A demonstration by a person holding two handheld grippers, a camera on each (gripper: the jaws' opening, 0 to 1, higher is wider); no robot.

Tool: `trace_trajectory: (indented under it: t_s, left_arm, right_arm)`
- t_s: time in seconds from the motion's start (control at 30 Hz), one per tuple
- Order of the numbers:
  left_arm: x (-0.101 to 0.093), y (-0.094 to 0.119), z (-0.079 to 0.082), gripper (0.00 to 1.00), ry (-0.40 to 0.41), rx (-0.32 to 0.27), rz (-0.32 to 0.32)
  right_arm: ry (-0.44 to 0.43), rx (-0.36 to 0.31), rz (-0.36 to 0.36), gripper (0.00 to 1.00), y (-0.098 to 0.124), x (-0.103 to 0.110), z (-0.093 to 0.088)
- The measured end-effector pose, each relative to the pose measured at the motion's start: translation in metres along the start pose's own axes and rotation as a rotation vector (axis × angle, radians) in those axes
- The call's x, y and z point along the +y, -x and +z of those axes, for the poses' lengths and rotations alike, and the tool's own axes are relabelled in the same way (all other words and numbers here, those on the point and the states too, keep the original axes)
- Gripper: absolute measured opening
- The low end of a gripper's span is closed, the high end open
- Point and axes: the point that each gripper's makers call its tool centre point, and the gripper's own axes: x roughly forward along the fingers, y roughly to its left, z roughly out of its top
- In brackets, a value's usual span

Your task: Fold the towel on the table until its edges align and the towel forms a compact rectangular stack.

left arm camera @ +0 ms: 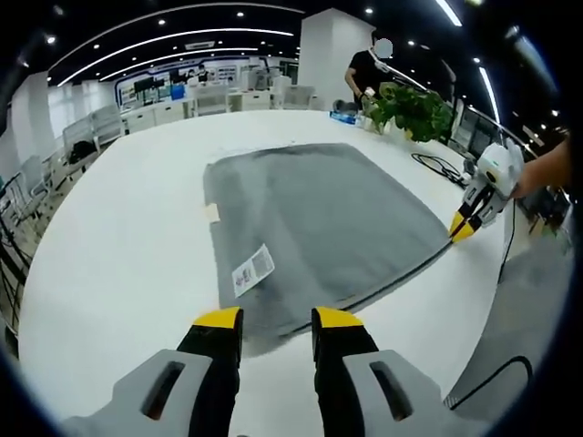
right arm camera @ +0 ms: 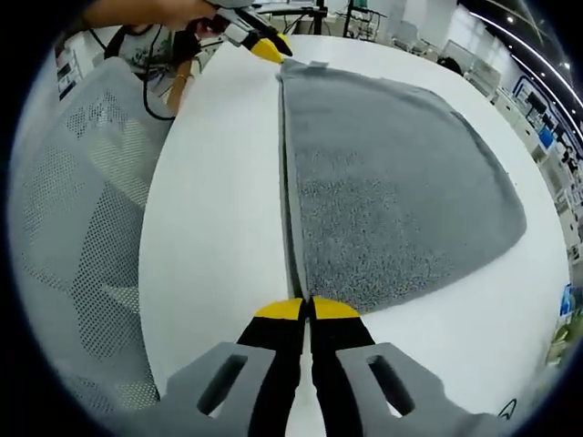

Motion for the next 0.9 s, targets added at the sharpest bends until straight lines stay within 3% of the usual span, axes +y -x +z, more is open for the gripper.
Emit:
trace_trajectory:
  t_s: [0.17, 0.23, 0.43, 0.57, 0.9]
  left_arm:
    - [-0.004, -0.001, 0.002, 0.3, 0.008, 0.0, -0.009]
    - [-0.007, -0.003, 0.003, 0.3, 0.005, 0.001, -0.017]
    - [-0.016, -0.008, 0.0, 0.3, -0.007, 0.015, -0.033]
    - [-0.018, -0.014, 0.003, 0.3, -0.015, 0.018, -0.039]
    - [-0.02, -0.027, 0.019, 0.29, -0.066, 0.019, -0.056]
  right_arm:
    - [0.018, 0.006, -0.015, 0.0, 0.003, -0.004, -0.015]
    - [0.075, 0.022, -0.015, 0.0, 0.006, -0.004, -0.021]
    - [0.056, 0.02, 0.005, 0.0, 0.012, 0.008, -0.034]
    - [0.1, 0.029, -0.008, 0.0, 0.015, 0.012, -0.038]
    - [0.076, 0.025, -0.057, 0.0, 0.017, 0.009, -0.036]
